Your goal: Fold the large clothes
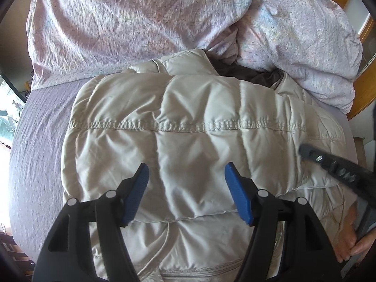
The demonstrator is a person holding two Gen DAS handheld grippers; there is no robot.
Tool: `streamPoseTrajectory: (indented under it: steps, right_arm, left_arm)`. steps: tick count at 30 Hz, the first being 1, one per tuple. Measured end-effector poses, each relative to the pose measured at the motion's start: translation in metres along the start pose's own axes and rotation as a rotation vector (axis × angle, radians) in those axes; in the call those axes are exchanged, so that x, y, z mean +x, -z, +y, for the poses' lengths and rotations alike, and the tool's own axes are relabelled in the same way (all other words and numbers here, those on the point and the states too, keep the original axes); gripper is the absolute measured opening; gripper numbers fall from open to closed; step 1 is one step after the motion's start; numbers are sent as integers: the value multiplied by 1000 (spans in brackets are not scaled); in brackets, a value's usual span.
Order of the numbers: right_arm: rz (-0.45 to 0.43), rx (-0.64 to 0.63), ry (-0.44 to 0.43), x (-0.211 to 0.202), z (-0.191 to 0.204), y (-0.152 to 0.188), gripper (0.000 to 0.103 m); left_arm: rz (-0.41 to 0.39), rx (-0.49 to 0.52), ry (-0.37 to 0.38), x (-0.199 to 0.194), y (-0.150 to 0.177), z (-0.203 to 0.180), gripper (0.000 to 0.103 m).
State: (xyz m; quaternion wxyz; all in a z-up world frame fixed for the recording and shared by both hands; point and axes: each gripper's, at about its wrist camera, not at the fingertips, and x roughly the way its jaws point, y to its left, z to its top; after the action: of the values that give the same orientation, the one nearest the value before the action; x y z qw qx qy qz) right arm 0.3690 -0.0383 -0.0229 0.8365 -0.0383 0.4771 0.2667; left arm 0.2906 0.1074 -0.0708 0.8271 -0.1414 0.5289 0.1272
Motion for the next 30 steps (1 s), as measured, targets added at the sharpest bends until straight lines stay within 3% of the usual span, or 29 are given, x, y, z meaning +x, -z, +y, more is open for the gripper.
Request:
streamPoseTrajectory:
  steps: [3, 5, 9, 12, 13, 16, 21, 30]
  right_arm:
    - [89, 38, 44, 30, -11, 10, 3]
    - [99, 68, 29, 37, -14, 8, 3]
    - [114, 77, -5, 32, -17, 2, 4]
    - [118, 77, -29, 18, -25, 6, 12]
    - [116, 80, -40, 11, -28, 9, 26]
    - [92, 71, -13, -7, -30, 16, 87]
    - [89, 26, 21, -30, -36, 41, 88]
    - [93, 159, 42, -83, -129, 117, 88]
  left_arm:
    - [-7, 6, 0, -3, 2, 3, 69]
    - [-8, 8, -3, -5, 3, 4, 70]
    - [-11, 7, -10, -10, 8, 13, 75]
    - [-12, 12, -24, -15, 13, 23, 80]
    - [-10, 15, -29, -17, 15, 27, 81]
    - [1, 22, -52, -22, 24, 41, 84]
    - [12, 34, -90, -32, 45, 64, 93]
    - [78, -25, -44, -46, 102, 125, 93]
